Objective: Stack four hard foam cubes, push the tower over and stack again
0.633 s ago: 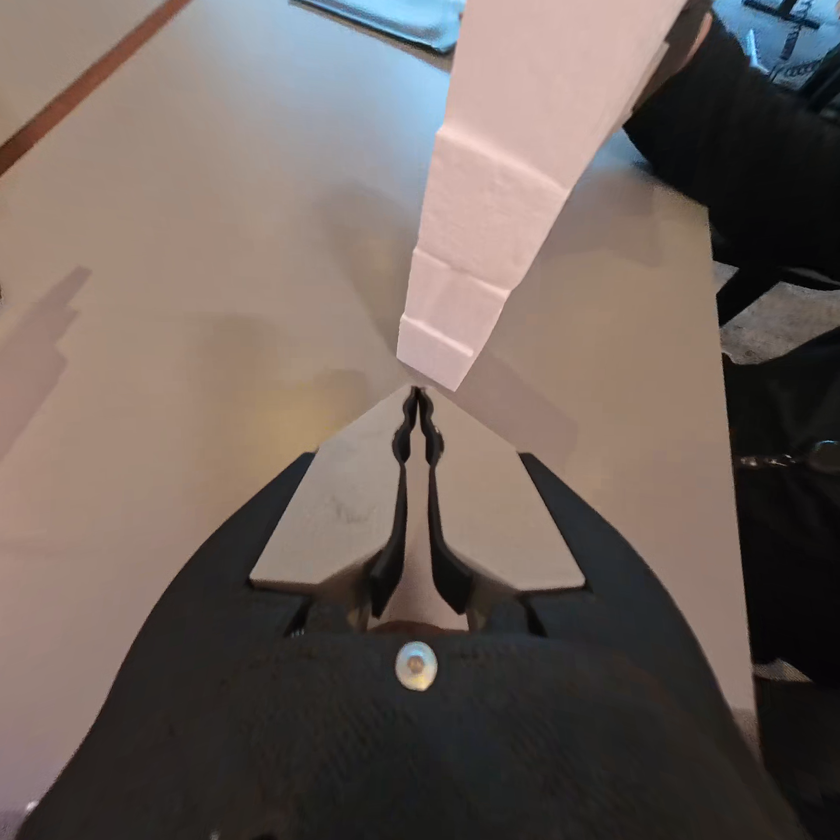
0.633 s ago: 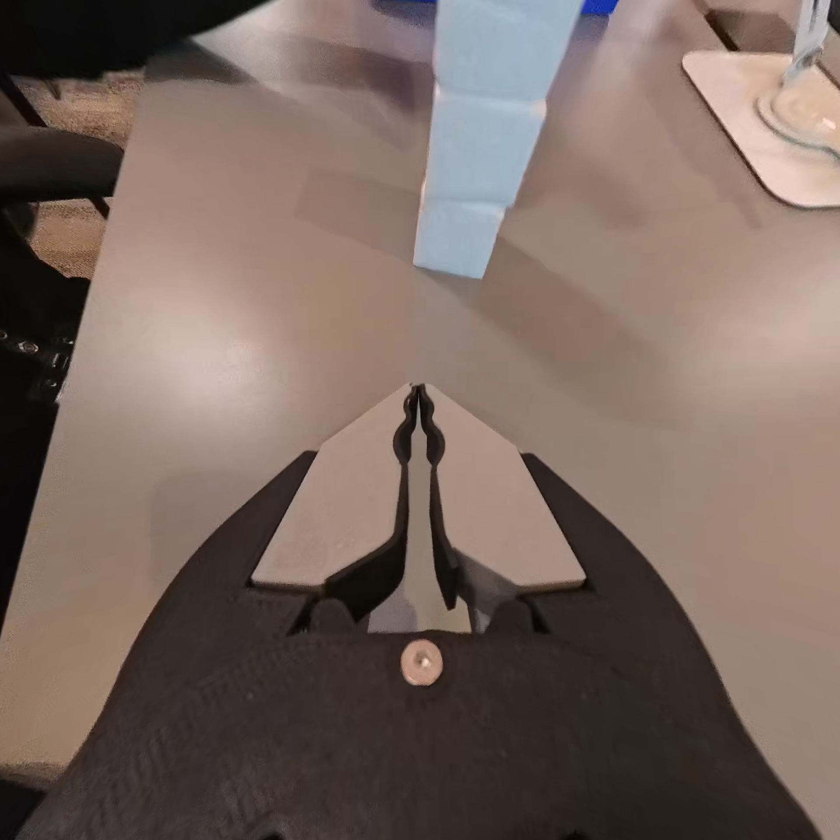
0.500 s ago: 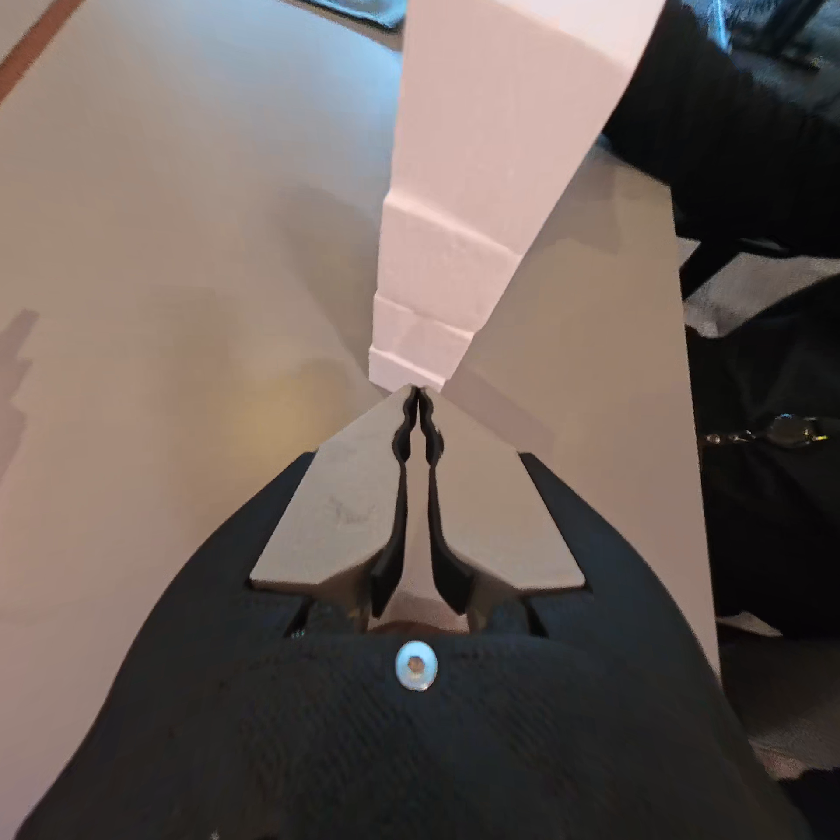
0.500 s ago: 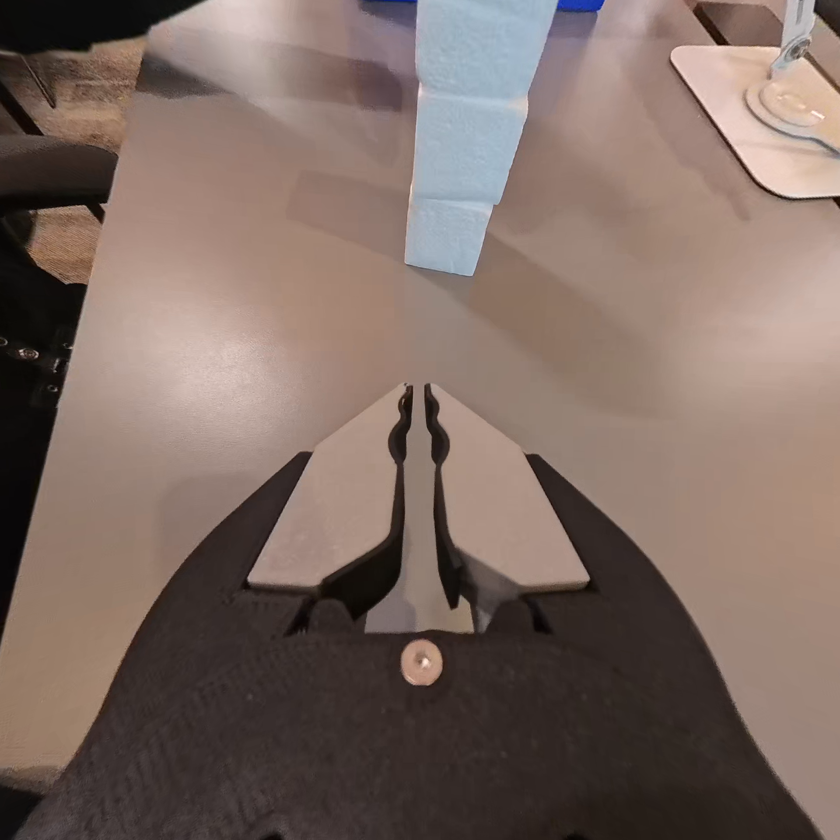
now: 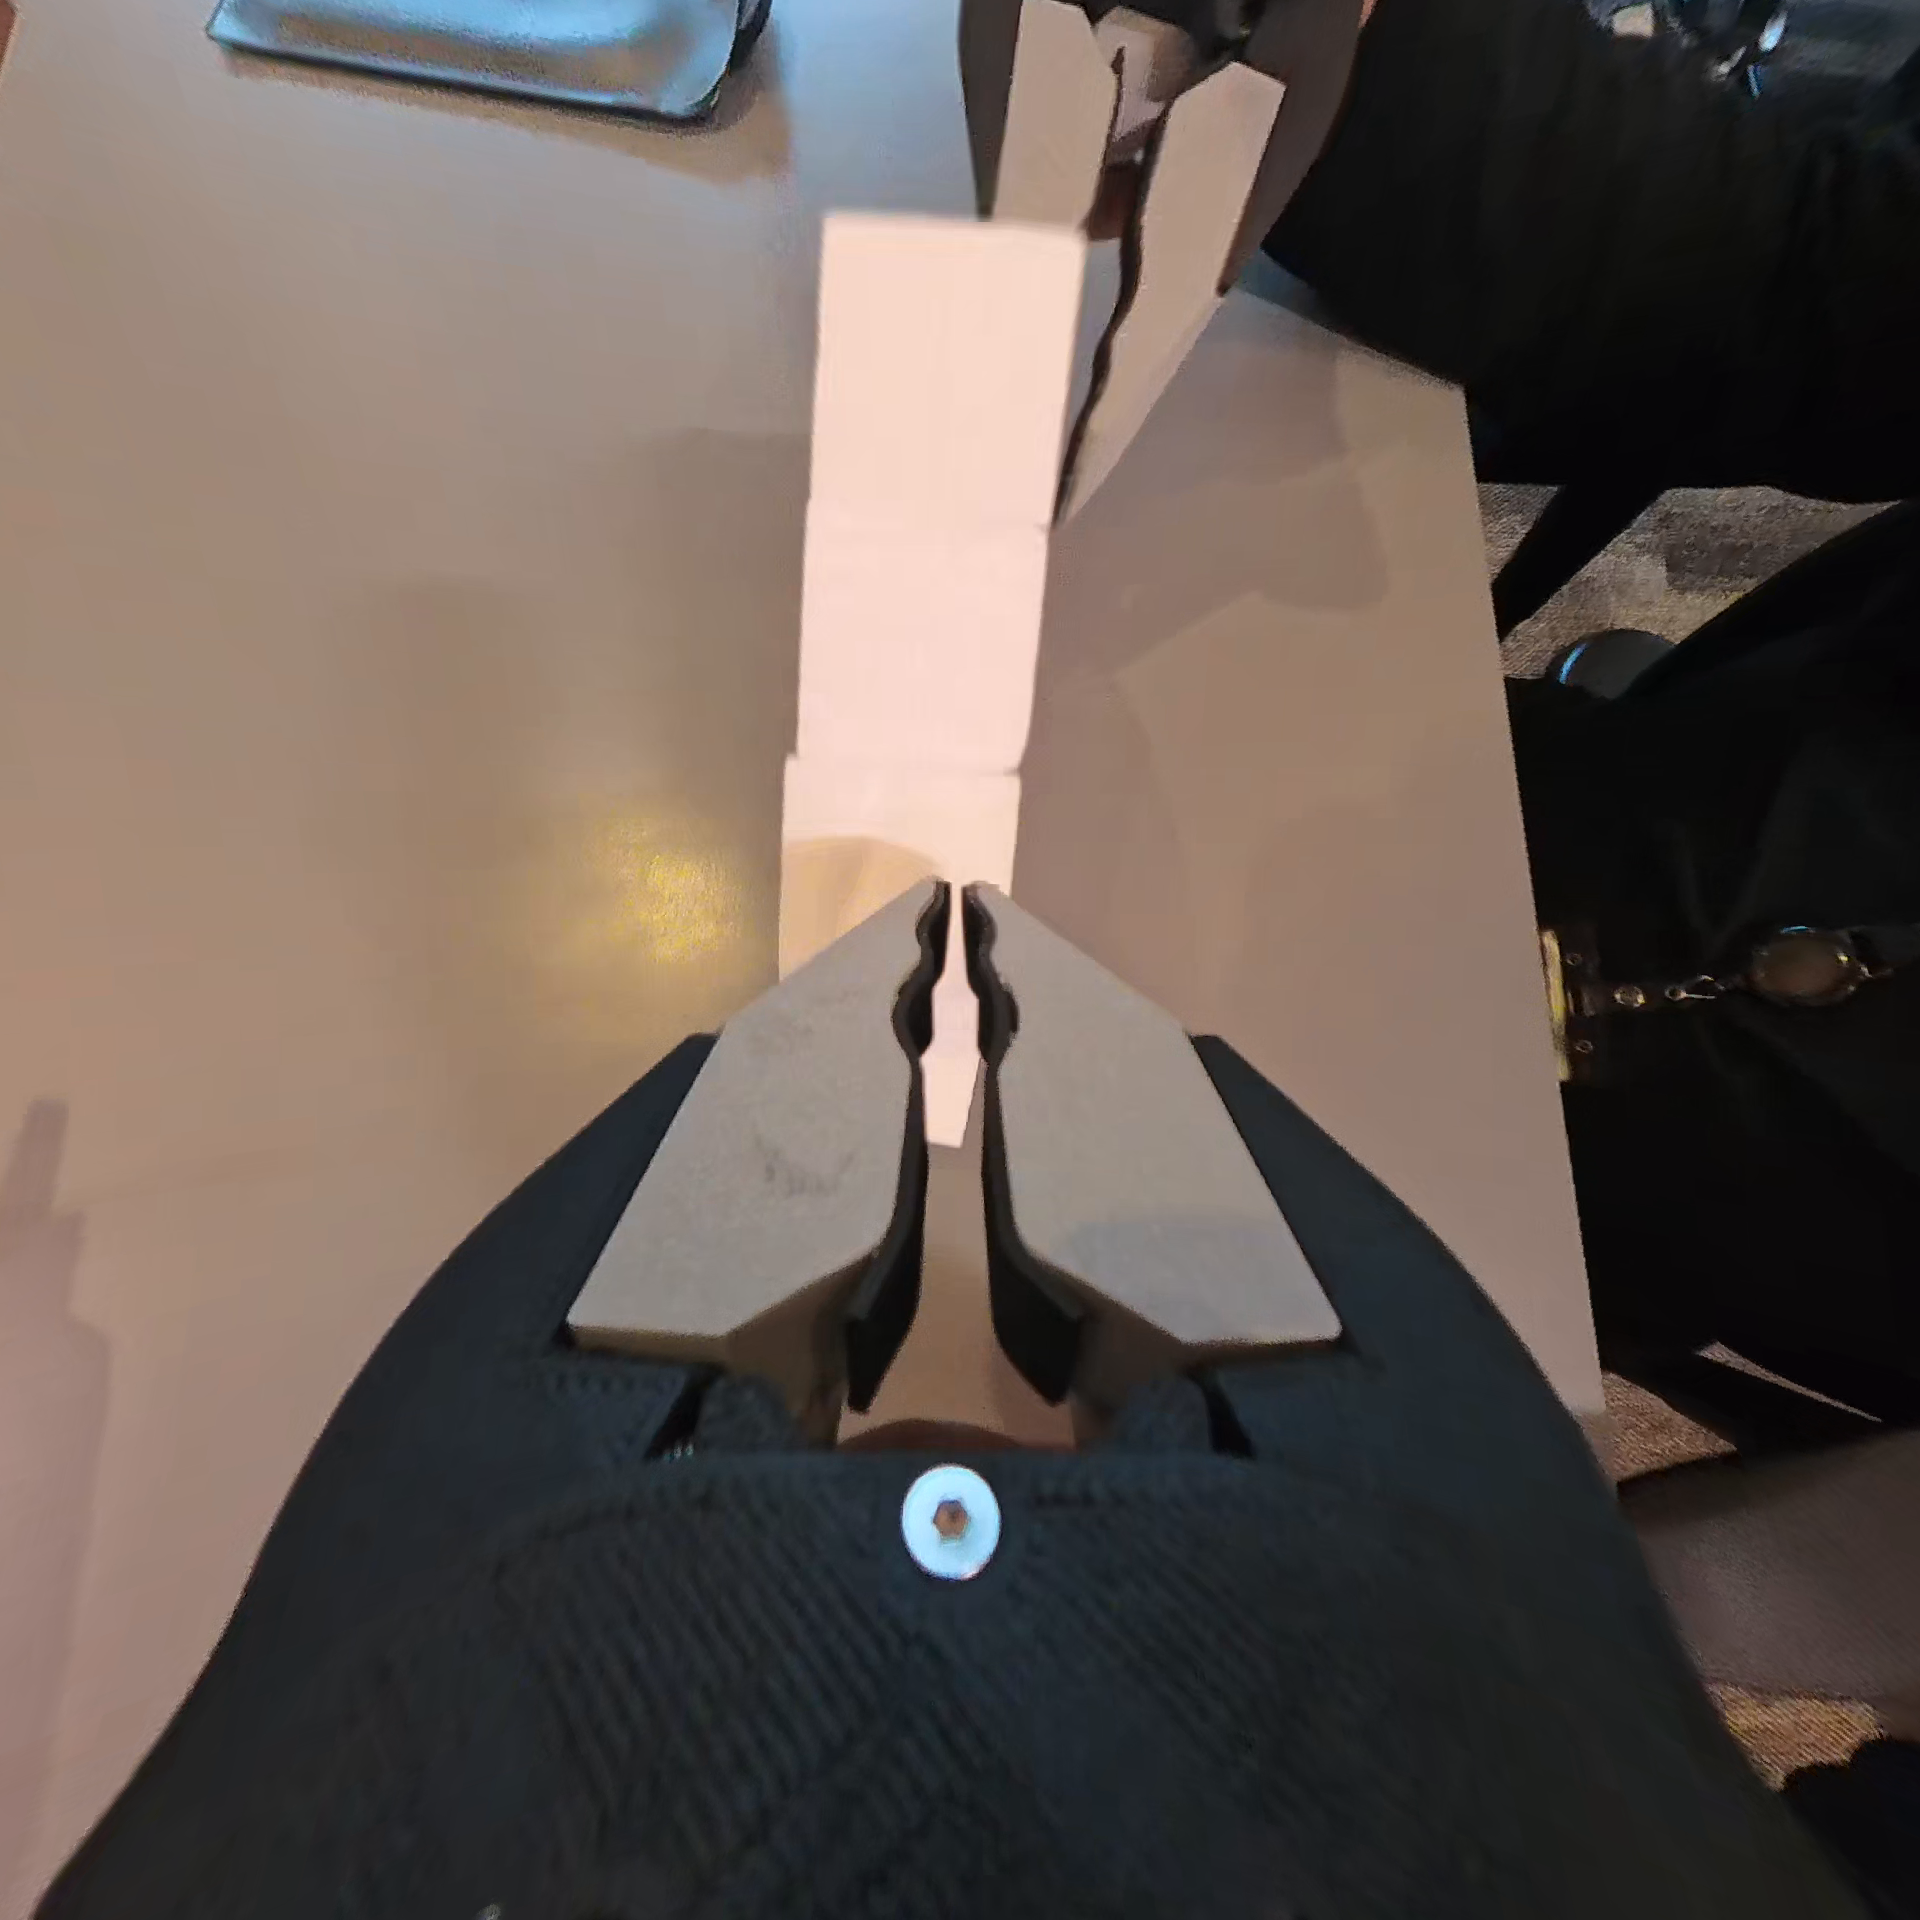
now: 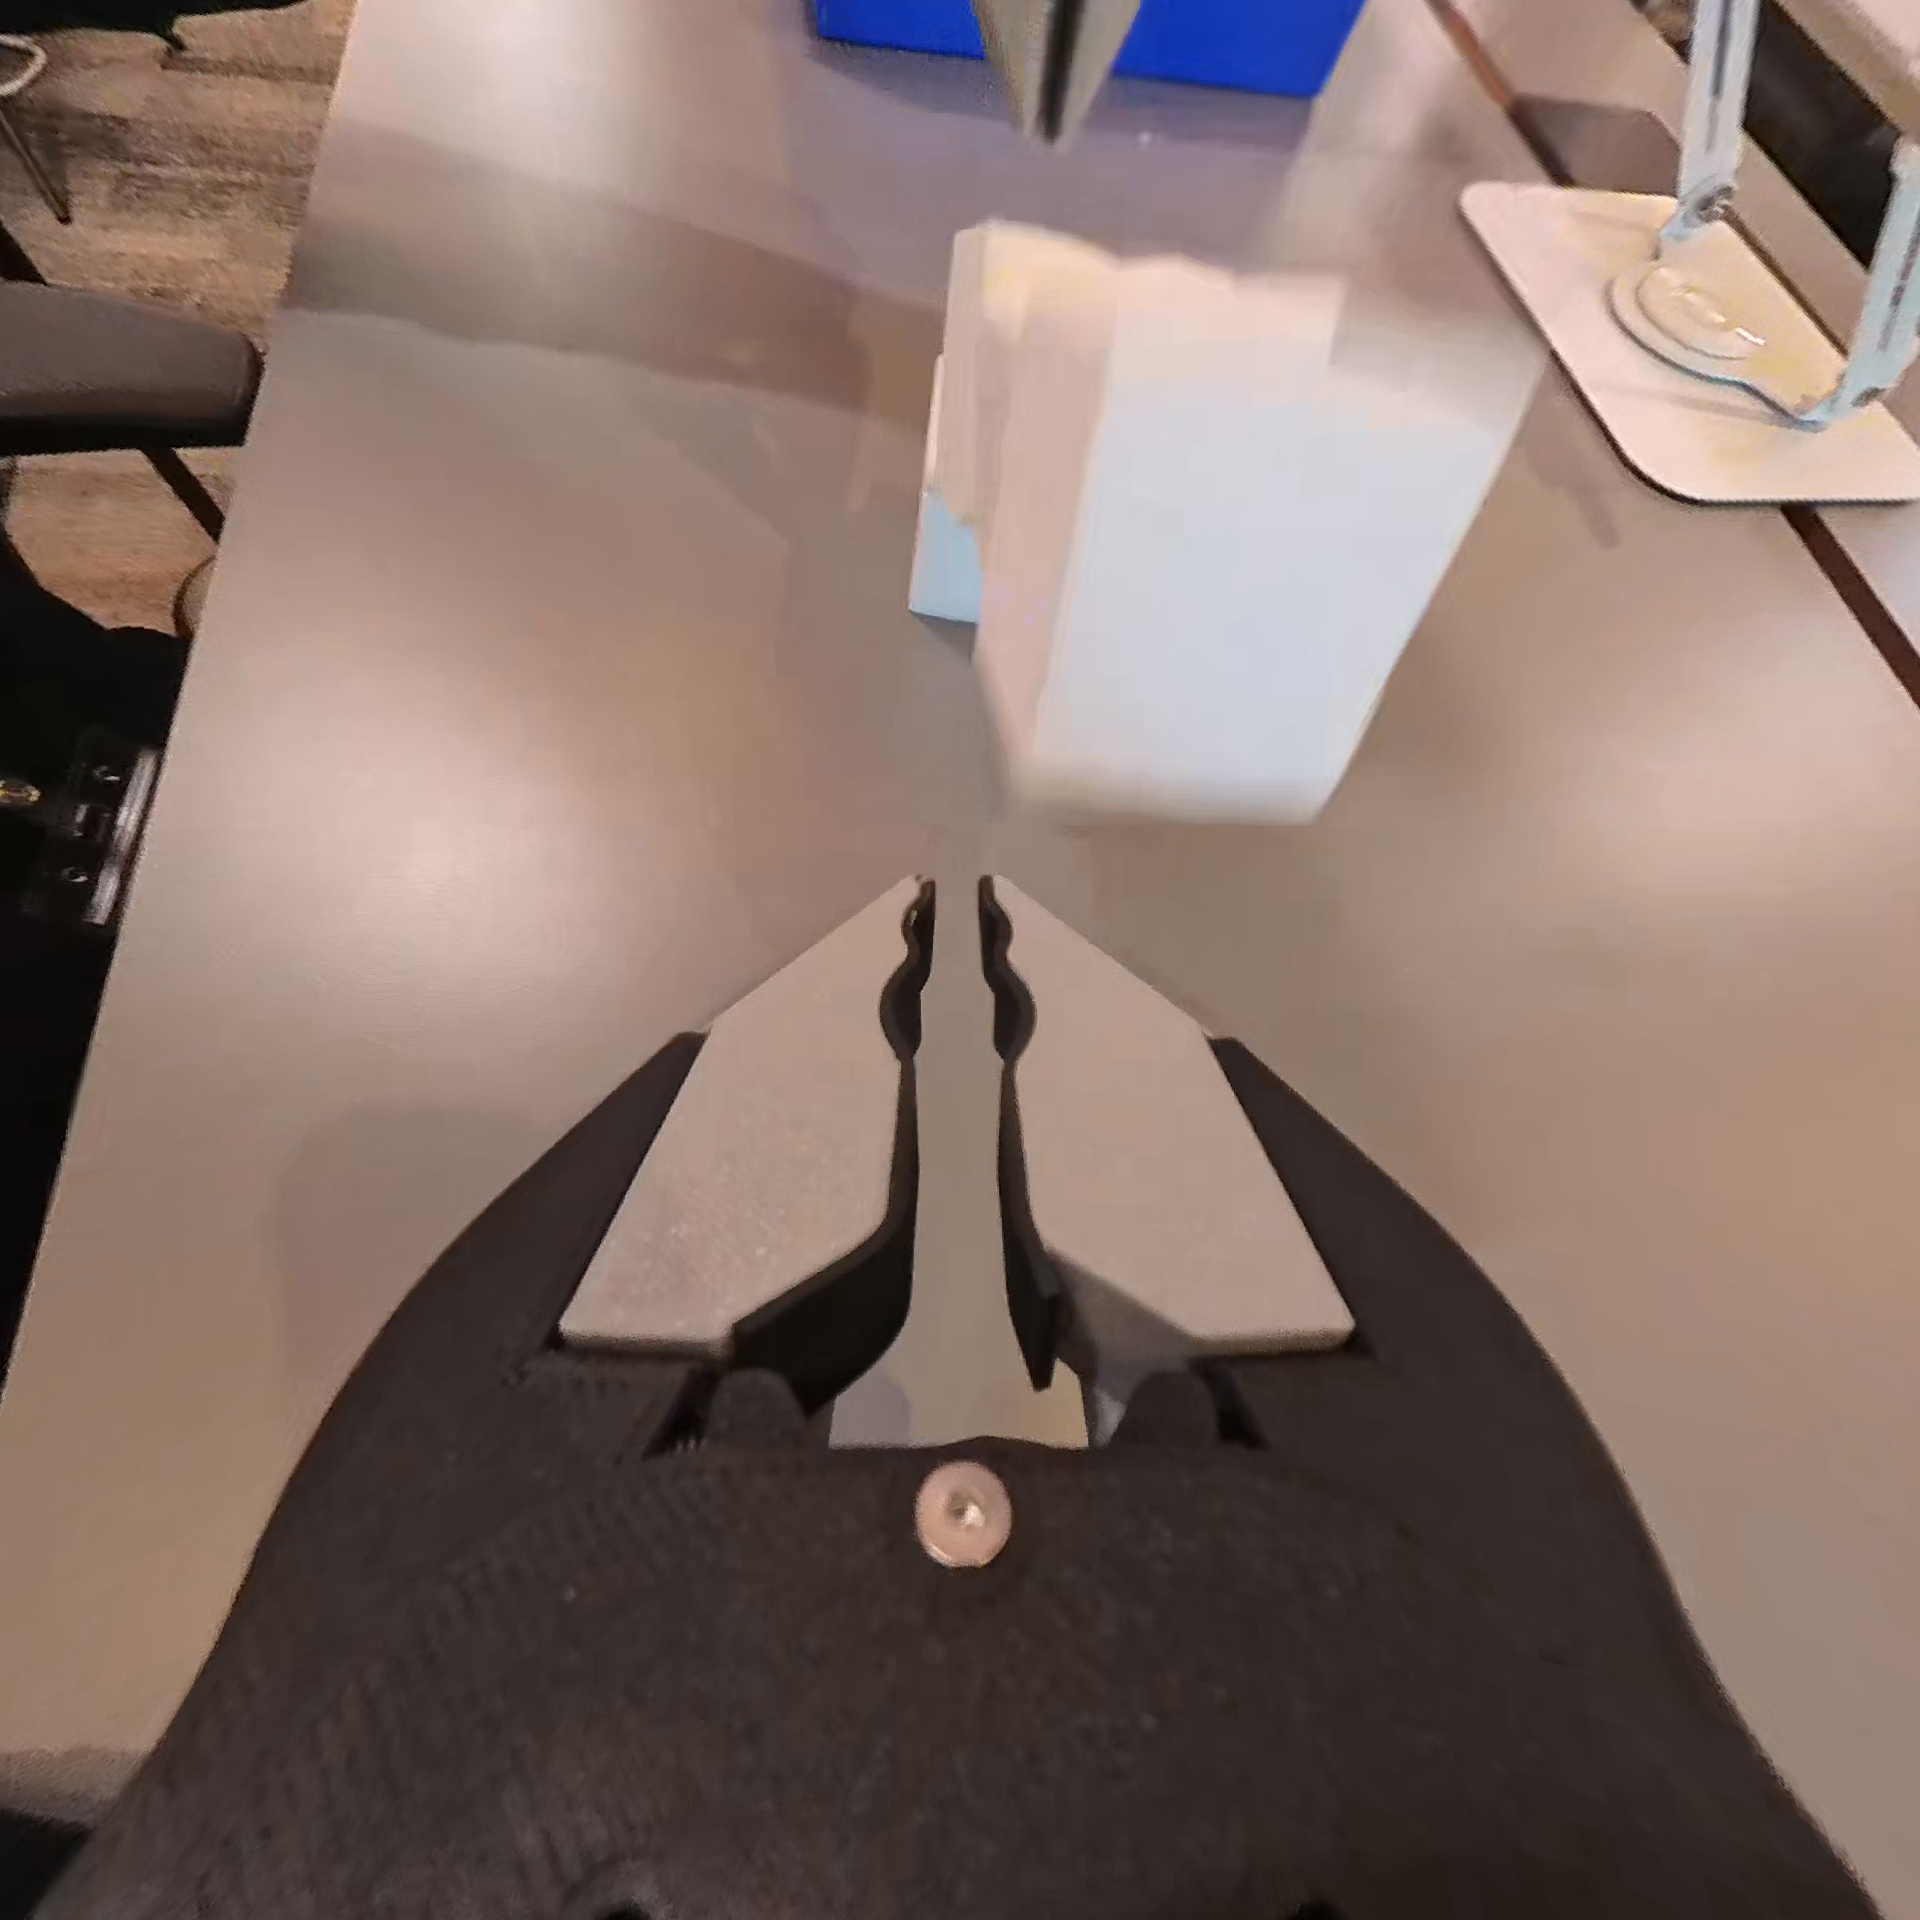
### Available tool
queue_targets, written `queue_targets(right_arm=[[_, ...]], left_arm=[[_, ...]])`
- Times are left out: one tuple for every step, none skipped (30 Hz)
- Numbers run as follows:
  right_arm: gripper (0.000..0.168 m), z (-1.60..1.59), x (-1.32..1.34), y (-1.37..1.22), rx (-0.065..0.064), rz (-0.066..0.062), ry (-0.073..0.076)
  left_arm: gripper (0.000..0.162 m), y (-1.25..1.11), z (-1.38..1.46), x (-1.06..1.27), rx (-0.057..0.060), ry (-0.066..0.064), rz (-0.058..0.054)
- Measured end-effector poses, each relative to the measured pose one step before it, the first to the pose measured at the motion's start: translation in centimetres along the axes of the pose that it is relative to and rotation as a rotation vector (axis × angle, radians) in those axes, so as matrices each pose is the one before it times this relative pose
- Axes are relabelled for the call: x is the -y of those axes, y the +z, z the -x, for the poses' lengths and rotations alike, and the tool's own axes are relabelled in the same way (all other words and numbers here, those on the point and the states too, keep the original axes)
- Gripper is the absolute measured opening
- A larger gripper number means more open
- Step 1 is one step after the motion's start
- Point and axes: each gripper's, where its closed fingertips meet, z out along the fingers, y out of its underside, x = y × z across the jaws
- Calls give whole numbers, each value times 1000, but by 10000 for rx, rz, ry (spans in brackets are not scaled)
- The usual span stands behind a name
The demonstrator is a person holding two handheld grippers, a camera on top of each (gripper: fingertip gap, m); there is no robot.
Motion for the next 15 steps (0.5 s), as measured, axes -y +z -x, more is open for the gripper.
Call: queue_targets(right_arm=[[5, -308, -384, -173, -145, 95, 26], [5, -366, -521, -139, -160, 149, 55], [5, -403, -593, -114, -161, 164, 82], [3, -293, -704, -70, -88, 222, 106], [1, -165, -812, 15, -26, 304, 82], [0, -74, -824, 81, 3, 321, 43], [0, 136, -660, 104, 110, 255, 32], [0, 253, -369, 46, 174, 128, 45], [0, 208, -13, -28, 147, -41, 52], [0, 140, 253, -104, 101, -175, 50], [1, 41, 381, -129, 32, -206, 27], [2, 25, 400, -118, 0, -205, -8], [2, 40, 360, -84, -8, -176, -36], [2, -34, 296, -27, -55, -119, -61], [3, -111, 332, 0, -120, -115, -83]], left_arm=[[0, 256, -83, 191, -14, 60, -11], [0, 226, -55, 115, -7, 35, -25], [1, 212, -51, 6, -11, 14, -32], [1, 181, -19, -71, 1, -13, -46], [2, 152, 19, -168, 16, -43, -66], [2, 122, 22, -237, 20, -68, -87], [3, 81, 11, -285, 15, -89, -127], [3, 20, -2, -314, 18, -102, -177], [3, -62, 45, -350, 52, -112, -213], [4, -153, 114, -365, 99, -120, -255], [5, -277, 195, -325, 138, -138, -330], [5, -374, 286, -224, 161, -181, -434], [5, -465, 436, -104, 198, -236, -555], [5, -516, 637, -10, 244, -297, -677], [4, -542, 807, -36, 265, -351, -720]])
